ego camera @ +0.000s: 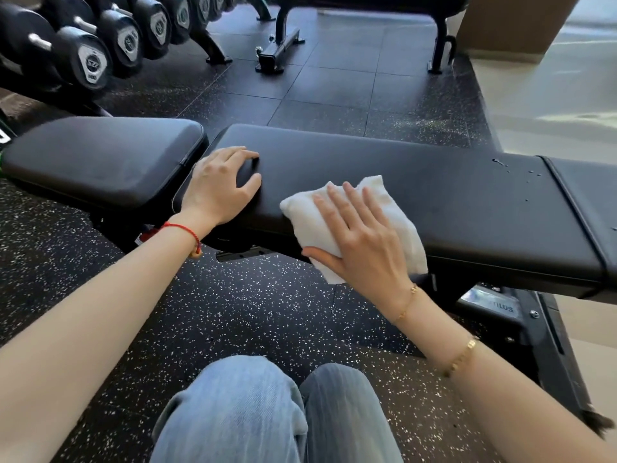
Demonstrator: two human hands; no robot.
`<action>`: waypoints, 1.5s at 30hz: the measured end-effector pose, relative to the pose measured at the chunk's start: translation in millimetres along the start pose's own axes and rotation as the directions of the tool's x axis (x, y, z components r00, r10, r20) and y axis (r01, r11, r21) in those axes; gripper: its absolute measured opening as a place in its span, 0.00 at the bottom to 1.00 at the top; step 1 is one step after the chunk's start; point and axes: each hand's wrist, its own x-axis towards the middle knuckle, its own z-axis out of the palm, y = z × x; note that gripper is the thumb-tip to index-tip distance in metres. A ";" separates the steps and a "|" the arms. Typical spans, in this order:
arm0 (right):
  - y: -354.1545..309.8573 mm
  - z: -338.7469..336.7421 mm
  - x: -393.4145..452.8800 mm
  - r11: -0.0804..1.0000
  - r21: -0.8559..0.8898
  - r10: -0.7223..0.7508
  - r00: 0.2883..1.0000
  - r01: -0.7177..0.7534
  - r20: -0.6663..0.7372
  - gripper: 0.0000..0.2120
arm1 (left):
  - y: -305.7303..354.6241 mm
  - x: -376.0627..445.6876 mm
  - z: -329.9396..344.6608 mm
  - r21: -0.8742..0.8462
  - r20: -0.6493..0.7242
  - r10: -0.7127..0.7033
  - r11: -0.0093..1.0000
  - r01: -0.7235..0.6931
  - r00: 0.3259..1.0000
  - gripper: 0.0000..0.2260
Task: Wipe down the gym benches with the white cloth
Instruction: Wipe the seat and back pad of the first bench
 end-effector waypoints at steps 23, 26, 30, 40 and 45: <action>41.0 -8.8 -42.0 0.982 -0.150 0.106 0.990 -0.119 -0.088 0.35 | 5.3 -1.5 2.5 0.019 -0.039 -0.003 1.000 0.004 0.999 0.19; -0.3 -3.7 -3.9 0.986 -0.112 0.132 0.990 -0.125 0.059 0.39 | 6.5 -1.3 2.7 0.018 -0.034 -0.001 1.000 0.002 0.999 0.19; -16.2 -0.9 6.5 0.993 -0.066 0.110 0.987 -0.102 0.120 0.37 | 8.0 -2.3 -1.0 -0.001 -0.002 -0.005 1.000 0.005 1.000 0.19; 108.6 -43.6 -49.1 0.876 -0.109 0.483 0.860 -0.471 0.167 0.28 | 87.6 -0.6 22.6 -0.061 0.063 0.150 0.987 -0.147 0.987 0.19; 125.8 -18.2 31.5 0.844 -0.053 0.507 0.761 -0.534 0.404 0.30 | 123.4 10.3 46.4 -0.052 0.098 0.110 0.993 -0.106 0.989 0.20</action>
